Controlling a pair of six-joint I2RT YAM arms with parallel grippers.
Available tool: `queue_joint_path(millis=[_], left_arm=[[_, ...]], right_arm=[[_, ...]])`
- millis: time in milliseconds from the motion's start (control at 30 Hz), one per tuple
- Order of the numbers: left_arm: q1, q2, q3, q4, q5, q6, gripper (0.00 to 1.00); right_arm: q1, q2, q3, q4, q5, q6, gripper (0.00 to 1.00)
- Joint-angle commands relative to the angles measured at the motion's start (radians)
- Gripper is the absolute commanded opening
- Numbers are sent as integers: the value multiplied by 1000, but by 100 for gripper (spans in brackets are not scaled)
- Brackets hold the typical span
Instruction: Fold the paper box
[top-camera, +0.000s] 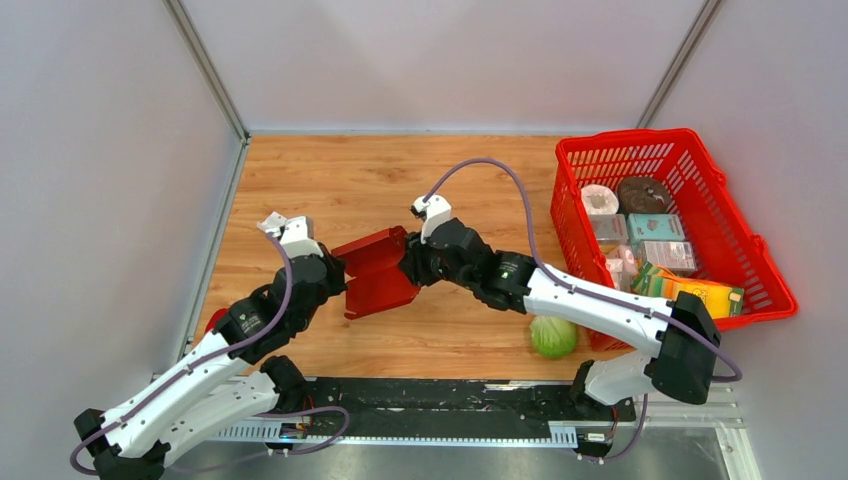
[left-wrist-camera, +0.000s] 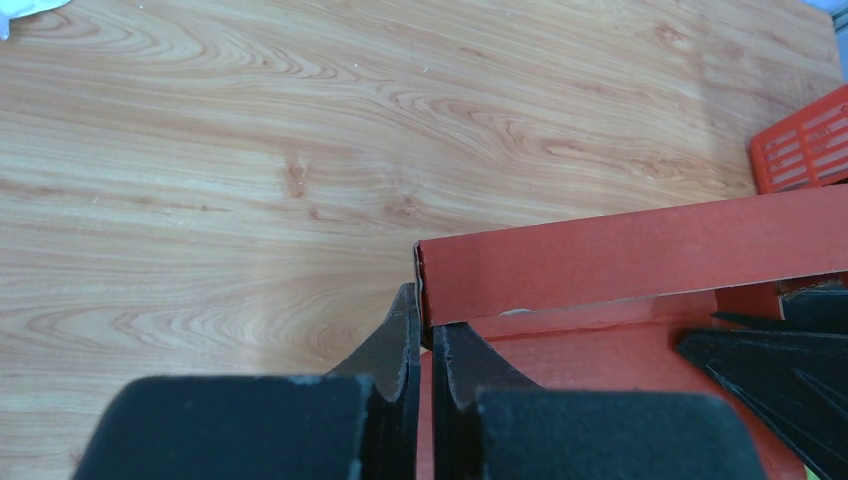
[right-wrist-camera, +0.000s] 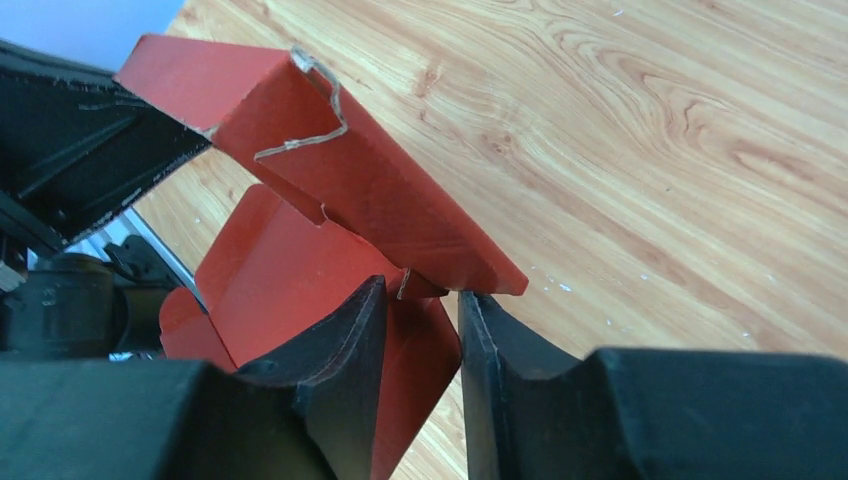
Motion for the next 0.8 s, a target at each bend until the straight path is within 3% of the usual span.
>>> queue_joint_path(millis=[0, 100, 267, 467, 633, 767], left_arm=[[-9, 9, -6, 38, 59, -2, 0], [-9, 17, -3, 35, 67, -4, 0], [-9, 8, -2, 23, 56, -8, 0], [-9, -29, 0, 15, 33, -16, 0], [-9, -24, 4, 24, 42, -12, 0], [-9, -20, 1, 33, 53, -15, 0]], right_arm=[[20, 13, 98, 66, -64, -118, 33], [33, 86, 198, -47, -97, -158, 34], [15, 94, 220, -150, -123, -92, 49], [-133, -59, 30, -84, -301, 60, 64], [-295, -182, -148, 113, -623, 187, 74], [-356, -185, -201, 173, -735, 178, 71]])
